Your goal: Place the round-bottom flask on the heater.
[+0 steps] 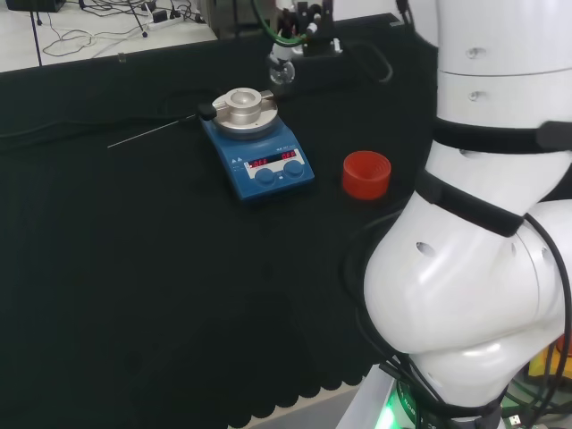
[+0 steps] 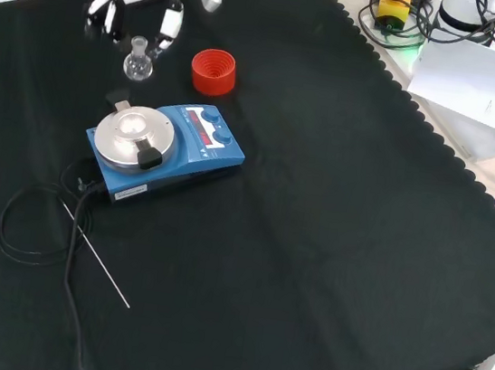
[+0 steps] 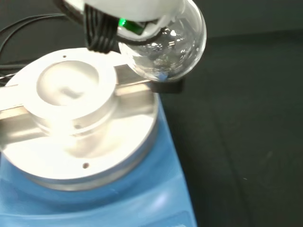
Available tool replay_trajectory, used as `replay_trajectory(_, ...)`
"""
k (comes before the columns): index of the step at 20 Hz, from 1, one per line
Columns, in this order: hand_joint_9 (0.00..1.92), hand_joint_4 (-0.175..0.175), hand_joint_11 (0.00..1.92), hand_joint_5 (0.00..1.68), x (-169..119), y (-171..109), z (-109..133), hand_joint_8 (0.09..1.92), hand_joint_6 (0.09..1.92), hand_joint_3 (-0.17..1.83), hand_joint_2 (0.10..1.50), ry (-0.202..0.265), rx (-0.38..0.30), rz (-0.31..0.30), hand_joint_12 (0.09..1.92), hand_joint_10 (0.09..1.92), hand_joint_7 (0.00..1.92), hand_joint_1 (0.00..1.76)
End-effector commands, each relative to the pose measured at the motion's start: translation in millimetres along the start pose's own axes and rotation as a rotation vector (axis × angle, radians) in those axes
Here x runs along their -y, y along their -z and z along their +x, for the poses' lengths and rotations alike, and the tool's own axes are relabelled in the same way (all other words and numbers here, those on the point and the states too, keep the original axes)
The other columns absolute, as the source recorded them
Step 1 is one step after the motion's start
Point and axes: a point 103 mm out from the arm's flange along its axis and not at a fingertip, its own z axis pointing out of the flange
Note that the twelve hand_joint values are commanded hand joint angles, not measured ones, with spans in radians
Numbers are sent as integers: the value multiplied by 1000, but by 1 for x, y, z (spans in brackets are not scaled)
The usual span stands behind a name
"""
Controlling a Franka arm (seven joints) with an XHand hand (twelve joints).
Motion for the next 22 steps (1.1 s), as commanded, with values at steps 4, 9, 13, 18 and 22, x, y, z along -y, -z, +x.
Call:
replay_trajectory(4, 560, 33, 332, 1097, -28, -8, 55, 703, 1019, 746, 700, 90, 50, 68, 1368, 645, 340, 1112)
replay_trajectory(9, 560, 34, 334, 1098, -37, -15, 59, 703, 1019, 747, 699, 94, 53, 88, 1368, 645, 340, 1112)
replay_trajectory(13, 560, 35, 335, 1098, -42, -21, 61, 703, 1019, 748, 699, 97, 60, 95, 1367, 645, 340, 1112)
replay_trajectory(18, 558, 36, 335, 1099, -45, -25, 63, 703, 1018, 749, 698, 101, 66, 108, 1367, 644, 338, 1112)
replay_trajectory(22, 557, 36, 336, 1099, -47, -28, 62, 702, 1017, 749, 697, 99, 72, 110, 1366, 644, 336, 1112)
